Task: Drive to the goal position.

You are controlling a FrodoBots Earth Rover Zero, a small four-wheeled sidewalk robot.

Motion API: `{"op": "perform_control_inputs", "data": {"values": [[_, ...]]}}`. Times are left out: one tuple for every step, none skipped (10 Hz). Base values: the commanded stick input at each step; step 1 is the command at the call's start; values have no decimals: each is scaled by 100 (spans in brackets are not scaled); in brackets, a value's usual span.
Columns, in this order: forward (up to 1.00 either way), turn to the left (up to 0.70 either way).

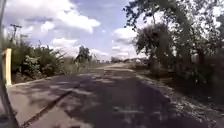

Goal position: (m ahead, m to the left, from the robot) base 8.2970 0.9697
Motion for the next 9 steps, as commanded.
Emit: {"op": "perform_control_inputs", "data": {"values": [[70,0],[70,0],[70,0],[70,0],[70,0],[70,0],[70,0],[70,0],[70,0]]}}
